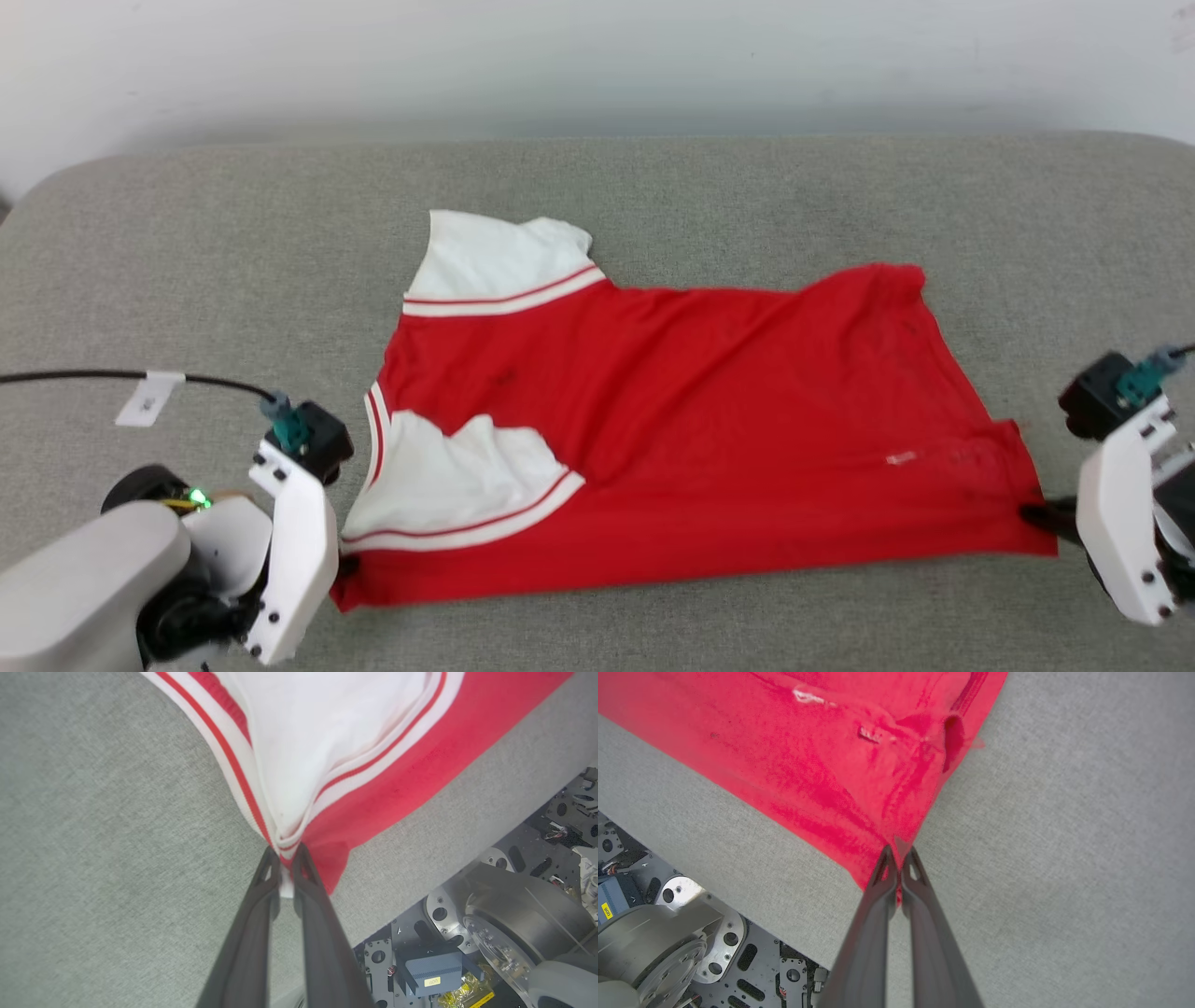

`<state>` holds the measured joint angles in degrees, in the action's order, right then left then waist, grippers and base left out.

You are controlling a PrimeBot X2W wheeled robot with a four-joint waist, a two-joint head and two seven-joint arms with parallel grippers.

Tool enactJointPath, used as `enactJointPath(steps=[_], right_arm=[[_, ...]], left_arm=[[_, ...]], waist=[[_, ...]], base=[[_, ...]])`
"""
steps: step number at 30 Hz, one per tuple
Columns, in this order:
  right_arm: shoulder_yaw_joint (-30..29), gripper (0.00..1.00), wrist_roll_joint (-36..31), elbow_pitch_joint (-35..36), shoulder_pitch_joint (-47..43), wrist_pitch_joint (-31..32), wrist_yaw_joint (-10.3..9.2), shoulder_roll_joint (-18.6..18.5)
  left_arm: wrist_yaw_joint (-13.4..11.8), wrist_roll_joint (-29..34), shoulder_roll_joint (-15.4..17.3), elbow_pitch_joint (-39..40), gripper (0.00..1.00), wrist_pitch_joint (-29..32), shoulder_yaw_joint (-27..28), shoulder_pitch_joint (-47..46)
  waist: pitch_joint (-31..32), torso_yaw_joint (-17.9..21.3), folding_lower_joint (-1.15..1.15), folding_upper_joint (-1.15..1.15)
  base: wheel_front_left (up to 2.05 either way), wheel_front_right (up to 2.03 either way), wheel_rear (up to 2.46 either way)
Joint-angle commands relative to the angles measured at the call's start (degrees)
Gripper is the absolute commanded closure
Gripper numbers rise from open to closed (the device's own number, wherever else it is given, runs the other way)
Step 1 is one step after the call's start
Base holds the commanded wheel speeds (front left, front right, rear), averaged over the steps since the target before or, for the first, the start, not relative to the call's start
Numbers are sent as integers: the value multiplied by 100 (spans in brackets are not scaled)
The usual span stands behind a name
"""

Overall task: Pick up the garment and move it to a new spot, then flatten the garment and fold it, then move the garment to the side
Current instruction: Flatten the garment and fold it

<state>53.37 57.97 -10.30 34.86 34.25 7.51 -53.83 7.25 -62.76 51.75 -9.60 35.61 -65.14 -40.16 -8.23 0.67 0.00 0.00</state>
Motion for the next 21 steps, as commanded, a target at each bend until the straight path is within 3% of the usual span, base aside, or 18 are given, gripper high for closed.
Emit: enactJointPath(steps=[1,6,13,14,15,16,21], right_arm=[[-19,100,36,46,-138,-30,-6,-101],[-71,100,204,140,-738,-108,-6,-315],[-167,100,140,-238,-1323,-224,-6,7],[-183,98,106,-292,-1355,-241,-7,66],[-225,59,63,-343,-1373,-278,-7,104],[-278,0,-1,-385,-1375,-331,-7,134],[-623,0,-423,-133,-1291,-864,-6,147]], left_arm=[[-37,-9,60,42,100,-14,-33,126],[-186,-105,146,239,100,-73,-162,505],[-289,-79,83,87,100,-189,-279,787],[-303,-84,55,55,92,-230,-265,798],[-312,-73,30,39,0,-286,-237,787],[-291,-34,26,36,0,-284,-256,755],[-220,59,177,88,0,-394,-106,431]], waist=[[20,-7,0,0],[13,8,0,0],[-72,26,0,0],[-77,26,0,0],[-78,23,0,0],[-72,18,0,0],[4,18,0,0]], base=[[0,0,0],[0,0,0],[0,0,0],[0,0,0],[0,0,0],[0,0,0],[0,0,0]])
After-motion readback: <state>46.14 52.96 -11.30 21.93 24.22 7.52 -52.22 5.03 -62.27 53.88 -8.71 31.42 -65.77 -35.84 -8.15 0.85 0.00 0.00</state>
